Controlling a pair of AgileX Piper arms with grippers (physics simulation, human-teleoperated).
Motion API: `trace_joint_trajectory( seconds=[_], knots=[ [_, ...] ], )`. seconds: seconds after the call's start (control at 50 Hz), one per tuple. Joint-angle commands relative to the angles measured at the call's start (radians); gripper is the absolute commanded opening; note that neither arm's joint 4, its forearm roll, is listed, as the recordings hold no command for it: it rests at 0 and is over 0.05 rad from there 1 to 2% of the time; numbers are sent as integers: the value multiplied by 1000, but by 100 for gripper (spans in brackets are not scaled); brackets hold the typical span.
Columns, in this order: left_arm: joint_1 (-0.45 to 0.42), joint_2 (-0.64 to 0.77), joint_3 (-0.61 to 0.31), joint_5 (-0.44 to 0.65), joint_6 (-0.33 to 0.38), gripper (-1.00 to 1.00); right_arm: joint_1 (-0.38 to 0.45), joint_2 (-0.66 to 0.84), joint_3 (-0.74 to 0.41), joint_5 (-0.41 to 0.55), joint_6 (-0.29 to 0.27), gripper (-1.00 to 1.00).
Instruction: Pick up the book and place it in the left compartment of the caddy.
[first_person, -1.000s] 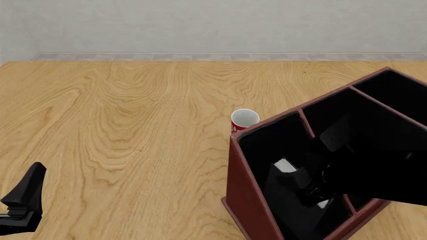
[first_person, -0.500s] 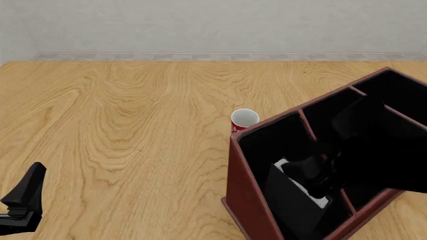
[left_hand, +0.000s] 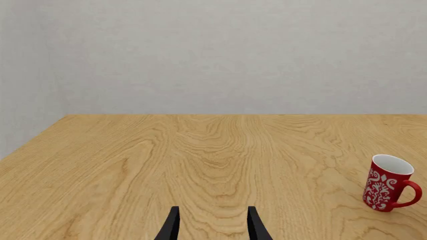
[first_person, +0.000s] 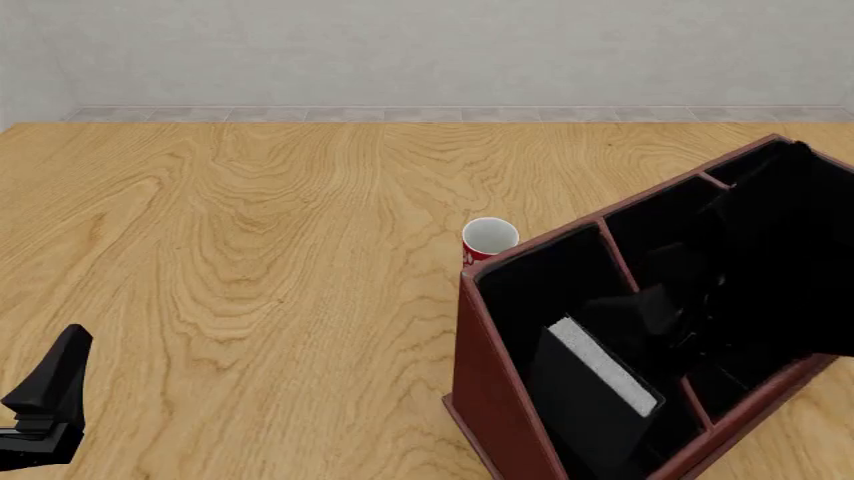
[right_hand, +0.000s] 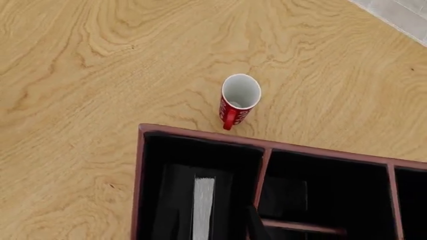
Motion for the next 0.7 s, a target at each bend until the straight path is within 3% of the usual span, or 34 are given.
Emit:
trace_joint_trajectory(
  seconds=[0.02, 0.32, 0.7],
  knots=[
    [0, 0, 0, 0, 0, 100, -15, -29, -35, 38, -23, 100],
    [0, 0, 0, 0, 0, 100, -27, -73, -100, 94, -55, 100],
    [0, 0, 0, 0, 0, 100, -41, -179, -198, 195, -46, 100]
  ],
)
